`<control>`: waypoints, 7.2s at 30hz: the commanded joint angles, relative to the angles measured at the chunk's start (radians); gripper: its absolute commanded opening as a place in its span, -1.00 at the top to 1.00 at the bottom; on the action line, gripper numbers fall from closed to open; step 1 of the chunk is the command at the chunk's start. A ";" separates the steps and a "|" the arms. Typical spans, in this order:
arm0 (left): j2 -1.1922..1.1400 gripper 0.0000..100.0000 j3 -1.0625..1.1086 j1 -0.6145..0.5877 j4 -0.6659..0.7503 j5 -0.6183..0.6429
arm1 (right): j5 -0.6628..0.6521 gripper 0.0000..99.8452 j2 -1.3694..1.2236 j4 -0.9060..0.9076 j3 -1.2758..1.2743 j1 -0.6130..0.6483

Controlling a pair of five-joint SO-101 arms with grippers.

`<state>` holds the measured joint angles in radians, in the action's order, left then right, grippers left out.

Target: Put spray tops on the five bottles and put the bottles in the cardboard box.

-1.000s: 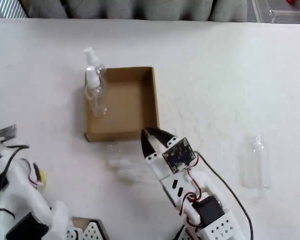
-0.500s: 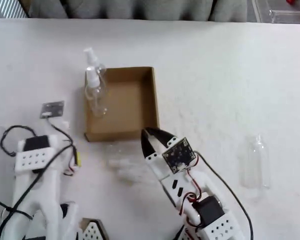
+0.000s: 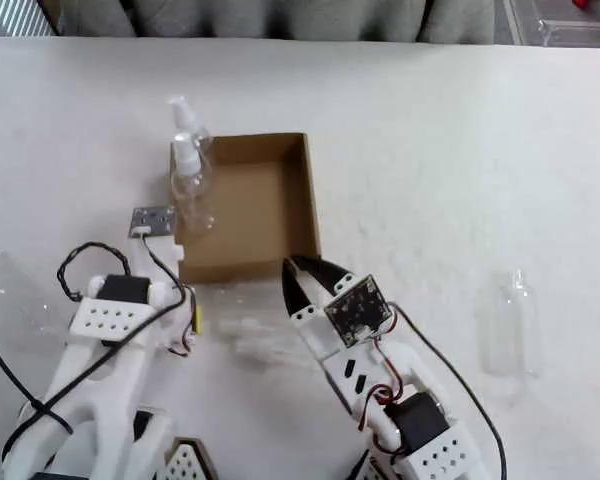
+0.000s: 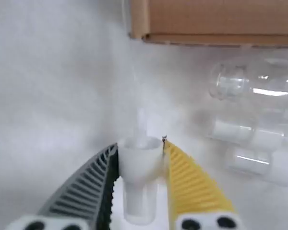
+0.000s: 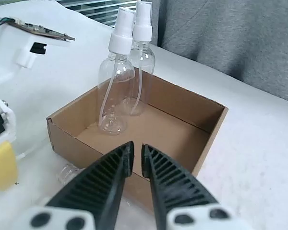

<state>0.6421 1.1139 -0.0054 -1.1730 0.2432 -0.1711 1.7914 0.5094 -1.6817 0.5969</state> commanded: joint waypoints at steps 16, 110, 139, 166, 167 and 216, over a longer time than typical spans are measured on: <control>0.038 0.56 -0.176 -0.079 -0.127 0.021 | -0.012 0.97 0.007 -0.002 -0.008 -0.008; -0.381 0.96 -0.351 -0.555 0.226 -0.987 | -0.012 0.97 0.002 0.002 -0.008 -0.010; -0.341 0.58 -0.529 -0.768 0.118 -1.849 | -0.012 0.97 0.001 0.002 -0.008 -0.010; -0.526 0.42 -0.535 -0.745 0.227 -1.927 | -0.012 0.97 0.001 0.002 -0.008 -0.008; -0.526 0.42 -0.546 -0.745 0.224 -1.927 | -0.012 0.97 0.001 0.002 -0.008 -0.008; -0.708 0.88 -0.744 -0.743 -0.035 -1.890 | -0.012 0.97 0.007 0.002 -0.008 -0.008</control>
<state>-0.1665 0.4112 -0.7587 -1.0840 -1.6840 -0.1711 1.7914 0.5094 -1.6817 0.5969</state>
